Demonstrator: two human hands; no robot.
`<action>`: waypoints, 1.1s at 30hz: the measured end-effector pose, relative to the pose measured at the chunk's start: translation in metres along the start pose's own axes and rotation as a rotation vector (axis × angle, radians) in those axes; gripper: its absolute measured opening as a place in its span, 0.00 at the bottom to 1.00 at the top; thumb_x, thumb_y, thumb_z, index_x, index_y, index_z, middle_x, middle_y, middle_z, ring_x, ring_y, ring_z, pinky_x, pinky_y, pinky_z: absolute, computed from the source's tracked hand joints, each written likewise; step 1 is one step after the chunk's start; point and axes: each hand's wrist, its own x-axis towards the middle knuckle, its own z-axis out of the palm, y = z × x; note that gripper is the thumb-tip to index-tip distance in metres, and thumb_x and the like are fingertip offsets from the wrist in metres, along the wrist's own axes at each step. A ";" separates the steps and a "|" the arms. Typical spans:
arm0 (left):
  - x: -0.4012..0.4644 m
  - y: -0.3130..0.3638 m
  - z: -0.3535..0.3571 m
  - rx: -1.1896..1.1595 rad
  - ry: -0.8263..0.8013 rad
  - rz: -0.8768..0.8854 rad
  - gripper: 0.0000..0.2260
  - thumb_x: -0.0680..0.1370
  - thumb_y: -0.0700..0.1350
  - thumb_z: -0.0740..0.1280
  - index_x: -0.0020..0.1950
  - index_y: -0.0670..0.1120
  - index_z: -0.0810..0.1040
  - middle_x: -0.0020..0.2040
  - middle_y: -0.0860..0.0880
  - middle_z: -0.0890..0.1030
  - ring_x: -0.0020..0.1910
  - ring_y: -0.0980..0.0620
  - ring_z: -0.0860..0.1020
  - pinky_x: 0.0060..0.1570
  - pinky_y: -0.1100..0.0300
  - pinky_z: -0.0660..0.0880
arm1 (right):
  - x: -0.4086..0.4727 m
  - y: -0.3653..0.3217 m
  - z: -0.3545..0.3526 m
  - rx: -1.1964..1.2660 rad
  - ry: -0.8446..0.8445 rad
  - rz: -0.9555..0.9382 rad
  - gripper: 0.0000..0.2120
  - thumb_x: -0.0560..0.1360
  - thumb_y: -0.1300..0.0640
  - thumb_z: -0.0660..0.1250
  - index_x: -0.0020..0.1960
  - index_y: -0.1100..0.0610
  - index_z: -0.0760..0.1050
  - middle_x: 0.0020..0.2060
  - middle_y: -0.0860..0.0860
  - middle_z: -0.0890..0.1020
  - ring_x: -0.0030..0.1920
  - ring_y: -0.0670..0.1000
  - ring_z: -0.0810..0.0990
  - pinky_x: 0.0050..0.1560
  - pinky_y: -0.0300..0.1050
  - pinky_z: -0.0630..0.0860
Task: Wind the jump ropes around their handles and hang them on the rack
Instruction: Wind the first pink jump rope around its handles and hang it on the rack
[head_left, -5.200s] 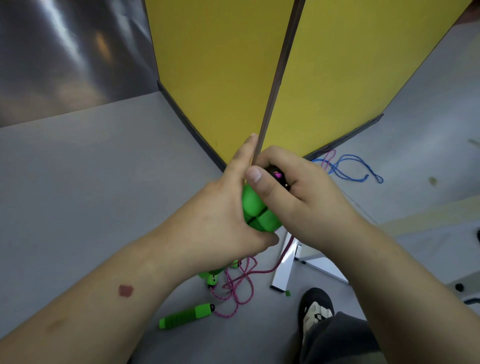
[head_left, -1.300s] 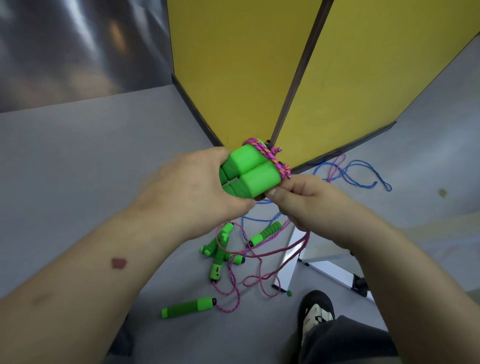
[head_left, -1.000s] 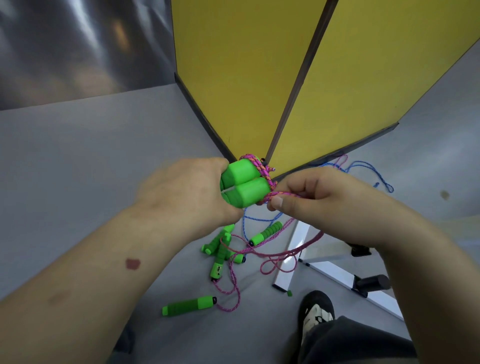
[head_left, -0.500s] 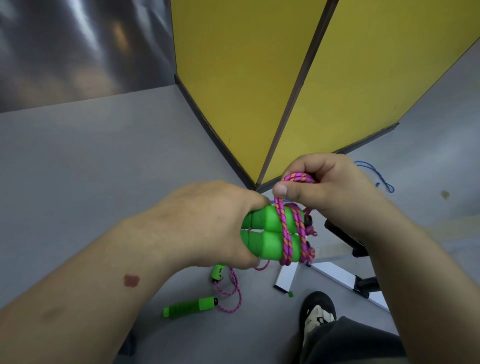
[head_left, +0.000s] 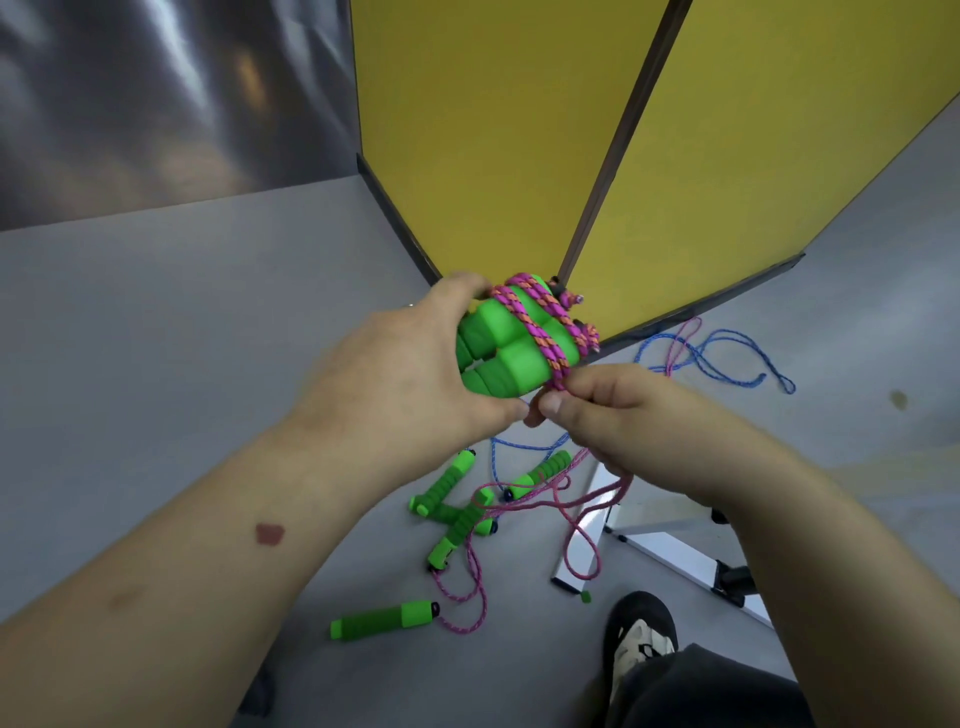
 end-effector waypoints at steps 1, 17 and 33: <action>0.000 0.000 0.001 0.033 0.013 -0.017 0.38 0.67 0.67 0.77 0.72 0.67 0.62 0.49 0.57 0.80 0.46 0.51 0.77 0.44 0.54 0.77 | -0.002 -0.003 0.000 -0.095 -0.031 -0.011 0.14 0.81 0.41 0.61 0.51 0.46 0.82 0.32 0.55 0.73 0.34 0.54 0.72 0.38 0.51 0.74; -0.003 0.010 0.014 0.333 -0.179 0.212 0.35 0.66 0.69 0.76 0.70 0.68 0.66 0.42 0.58 0.69 0.43 0.52 0.71 0.36 0.56 0.71 | -0.013 -0.016 -0.020 0.229 0.157 -0.284 0.11 0.81 0.54 0.65 0.43 0.55 0.82 0.25 0.41 0.73 0.26 0.41 0.68 0.29 0.33 0.65; -0.017 0.020 -0.009 -0.228 -0.275 0.228 0.31 0.59 0.62 0.83 0.56 0.66 0.71 0.50 0.62 0.80 0.48 0.65 0.79 0.45 0.62 0.79 | 0.005 0.009 -0.011 1.156 -0.290 -0.053 0.15 0.81 0.57 0.65 0.42 0.59 0.86 0.40 0.58 0.87 0.47 0.59 0.83 0.46 0.41 0.81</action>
